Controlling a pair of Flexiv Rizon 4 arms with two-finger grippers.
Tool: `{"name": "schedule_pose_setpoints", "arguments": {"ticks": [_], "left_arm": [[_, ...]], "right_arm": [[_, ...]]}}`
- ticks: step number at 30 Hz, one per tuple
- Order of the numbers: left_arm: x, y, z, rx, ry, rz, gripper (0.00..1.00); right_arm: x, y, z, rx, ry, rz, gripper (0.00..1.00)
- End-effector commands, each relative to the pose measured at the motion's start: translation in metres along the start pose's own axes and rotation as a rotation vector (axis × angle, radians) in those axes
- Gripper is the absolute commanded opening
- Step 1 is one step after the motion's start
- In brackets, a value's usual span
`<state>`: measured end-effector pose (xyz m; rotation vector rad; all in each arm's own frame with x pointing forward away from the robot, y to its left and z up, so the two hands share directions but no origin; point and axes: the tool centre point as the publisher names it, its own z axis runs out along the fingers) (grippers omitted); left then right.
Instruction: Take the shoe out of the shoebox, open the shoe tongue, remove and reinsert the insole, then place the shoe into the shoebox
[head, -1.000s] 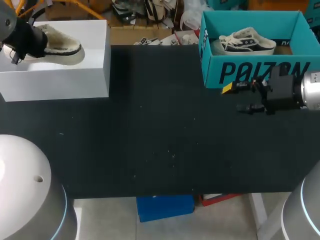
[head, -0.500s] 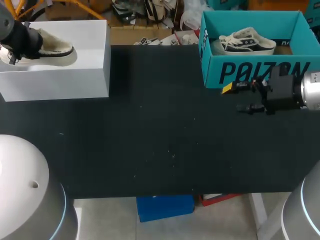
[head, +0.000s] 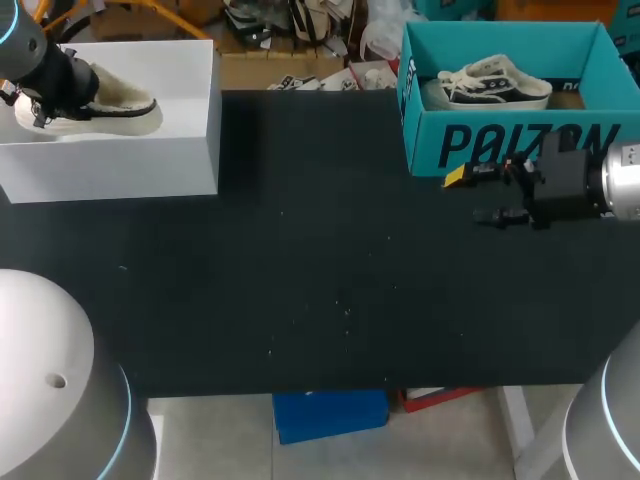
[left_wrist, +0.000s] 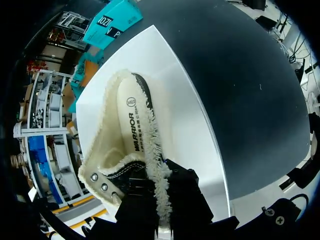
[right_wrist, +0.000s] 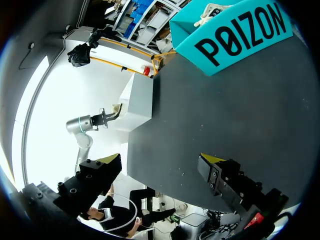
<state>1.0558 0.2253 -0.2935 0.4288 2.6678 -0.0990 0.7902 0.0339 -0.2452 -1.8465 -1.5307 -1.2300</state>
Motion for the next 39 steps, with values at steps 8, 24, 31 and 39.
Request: {"name": "schedule_pose_setpoints", "arguments": {"ticks": [8,24,31,39], "left_arm": [[0.003,-0.008,0.019,0.01,0.013,-0.009,0.0],[0.011,-0.013,0.043,0.034,0.048,-0.036,0.0],[0.01,-0.012,0.045,0.047,0.058,-0.04,0.48],[-0.002,-0.014,0.031,0.06,0.046,-0.04,1.0]], "right_arm": [[0.0,0.001,0.001,0.001,-0.001,0.001,1.0],[0.0,0.001,0.001,0.001,-0.001,0.001,1.0],[0.0,0.001,0.001,0.001,-0.001,0.001,1.0],[0.0,0.001,0.001,0.001,-0.001,0.001,1.0]]}}
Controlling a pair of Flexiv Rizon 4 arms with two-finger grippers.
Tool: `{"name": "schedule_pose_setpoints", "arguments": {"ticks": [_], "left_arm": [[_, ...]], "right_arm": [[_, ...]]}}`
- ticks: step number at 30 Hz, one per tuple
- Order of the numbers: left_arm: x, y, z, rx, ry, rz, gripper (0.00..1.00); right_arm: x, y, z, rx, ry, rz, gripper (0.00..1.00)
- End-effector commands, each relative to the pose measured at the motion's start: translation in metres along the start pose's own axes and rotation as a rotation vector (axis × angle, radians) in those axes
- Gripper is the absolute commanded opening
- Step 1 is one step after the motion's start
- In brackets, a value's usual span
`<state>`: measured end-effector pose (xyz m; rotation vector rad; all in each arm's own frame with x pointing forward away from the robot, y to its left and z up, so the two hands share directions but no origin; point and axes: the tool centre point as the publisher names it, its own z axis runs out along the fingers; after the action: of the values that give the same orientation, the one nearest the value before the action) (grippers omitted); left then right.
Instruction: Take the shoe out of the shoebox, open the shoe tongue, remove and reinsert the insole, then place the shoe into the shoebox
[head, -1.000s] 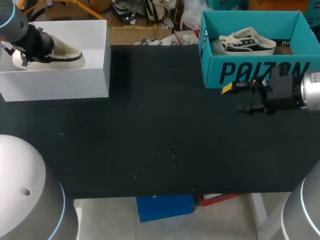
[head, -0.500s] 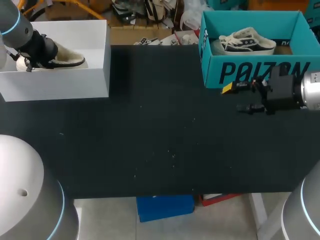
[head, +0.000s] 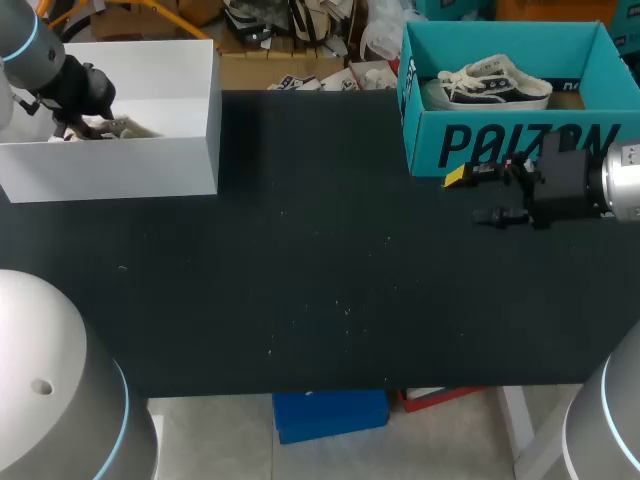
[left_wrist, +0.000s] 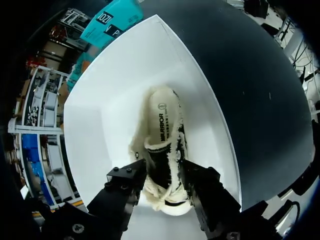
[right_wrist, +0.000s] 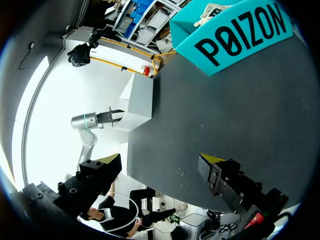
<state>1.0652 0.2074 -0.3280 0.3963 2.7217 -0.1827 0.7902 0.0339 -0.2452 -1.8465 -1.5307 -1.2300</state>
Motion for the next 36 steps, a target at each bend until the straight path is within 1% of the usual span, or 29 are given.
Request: {"name": "schedule_pose_setpoints", "arguments": {"ticks": [1,5,10,15,20,26,28,29,30,32,33,34,36], "left_arm": [[-0.005,-0.001,-0.009,0.004,0.003,0.003,1.0],[-0.013,-0.006,-0.019,0.009,0.0,0.005,1.0],[-0.027,-0.02,-0.038,0.004,0.003,0.028,1.0],[-0.038,-0.038,-0.062,-0.003,-0.005,0.038,1.0],[-0.044,-0.064,-0.083,0.001,0.004,0.044,1.0],[-0.039,-0.1,-0.098,0.043,0.056,0.026,1.0],[-0.036,-0.103,-0.1,0.037,0.082,0.024,1.0],[-0.033,-0.117,-0.103,0.044,0.09,0.019,1.0],[-0.032,-0.124,-0.105,0.05,0.102,0.019,1.0],[-0.027,-0.13,-0.106,0.043,0.131,0.024,1.0],[-0.023,-0.14,-0.108,0.047,0.141,0.023,1.0],[-0.019,-0.146,-0.109,0.035,0.157,0.026,1.0],[-0.017,-0.148,-0.108,0.024,0.151,0.027,1.0]], "right_arm": [[0.0,0.001,0.001,0.001,-0.001,0.001,1.0],[0.0,0.001,0.001,0.001,-0.001,0.001,1.0],[0.0,0.001,0.001,0.001,-0.001,0.001,1.0],[0.0,0.001,0.001,0.001,-0.001,0.001,1.0],[0.0,0.001,0.001,0.001,-0.001,0.001,1.0],[0.0,0.001,0.001,0.001,-0.001,0.001,1.0],[0.0,0.001,0.001,0.001,-0.001,0.001,1.0],[0.0,0.001,0.001,0.001,-0.001,0.001,1.0],[0.0,0.001,0.001,0.001,-0.001,0.001,1.0],[0.0,0.001,0.001,0.001,-0.001,0.001,1.0],[0.0,0.001,0.001,0.001,-0.001,0.001,1.0],[0.0,0.001,0.001,0.001,-0.001,0.001,1.0],[0.0,0.001,0.001,0.001,-0.001,0.001,1.0]]}}
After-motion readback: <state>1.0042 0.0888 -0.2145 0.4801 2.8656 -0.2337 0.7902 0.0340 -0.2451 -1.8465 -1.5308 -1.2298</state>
